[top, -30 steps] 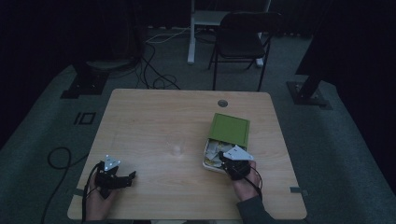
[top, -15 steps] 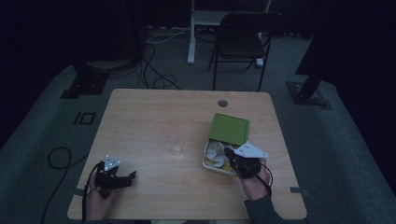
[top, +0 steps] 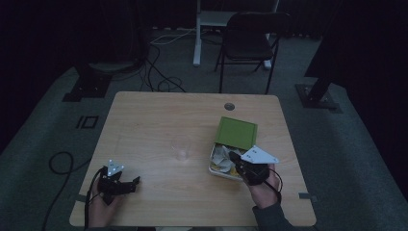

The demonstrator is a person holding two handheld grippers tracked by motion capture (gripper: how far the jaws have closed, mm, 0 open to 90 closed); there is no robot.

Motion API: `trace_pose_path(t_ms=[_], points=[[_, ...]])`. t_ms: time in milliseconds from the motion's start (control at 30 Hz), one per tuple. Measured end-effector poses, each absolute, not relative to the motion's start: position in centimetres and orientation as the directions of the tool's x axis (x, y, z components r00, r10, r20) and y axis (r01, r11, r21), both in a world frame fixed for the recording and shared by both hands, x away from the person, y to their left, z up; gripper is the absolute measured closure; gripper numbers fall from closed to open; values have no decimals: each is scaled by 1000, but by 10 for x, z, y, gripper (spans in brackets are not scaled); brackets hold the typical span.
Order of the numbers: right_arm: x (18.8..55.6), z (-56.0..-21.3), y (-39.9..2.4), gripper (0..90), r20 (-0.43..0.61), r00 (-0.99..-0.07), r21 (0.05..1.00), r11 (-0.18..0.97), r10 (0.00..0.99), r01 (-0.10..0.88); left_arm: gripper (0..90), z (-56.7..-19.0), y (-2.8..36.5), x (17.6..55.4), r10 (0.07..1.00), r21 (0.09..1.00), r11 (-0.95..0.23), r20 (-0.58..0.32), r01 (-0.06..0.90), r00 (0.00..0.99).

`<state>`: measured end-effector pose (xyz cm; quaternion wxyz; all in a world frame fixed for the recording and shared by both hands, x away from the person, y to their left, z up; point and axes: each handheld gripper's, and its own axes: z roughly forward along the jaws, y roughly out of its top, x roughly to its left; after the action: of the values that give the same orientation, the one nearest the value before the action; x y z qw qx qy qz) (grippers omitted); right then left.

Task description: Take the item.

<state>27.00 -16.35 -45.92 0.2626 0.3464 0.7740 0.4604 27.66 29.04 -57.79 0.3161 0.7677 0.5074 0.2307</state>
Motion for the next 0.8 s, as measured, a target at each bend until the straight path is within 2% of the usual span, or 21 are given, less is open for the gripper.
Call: trace_pose_path(t_ms=[800], points=[[272, -439, -128, 895, -100, -696, 909, 349, 711, 227, 107, -578, 290, 276, 925, 720, -284, 33, 634, 377]])
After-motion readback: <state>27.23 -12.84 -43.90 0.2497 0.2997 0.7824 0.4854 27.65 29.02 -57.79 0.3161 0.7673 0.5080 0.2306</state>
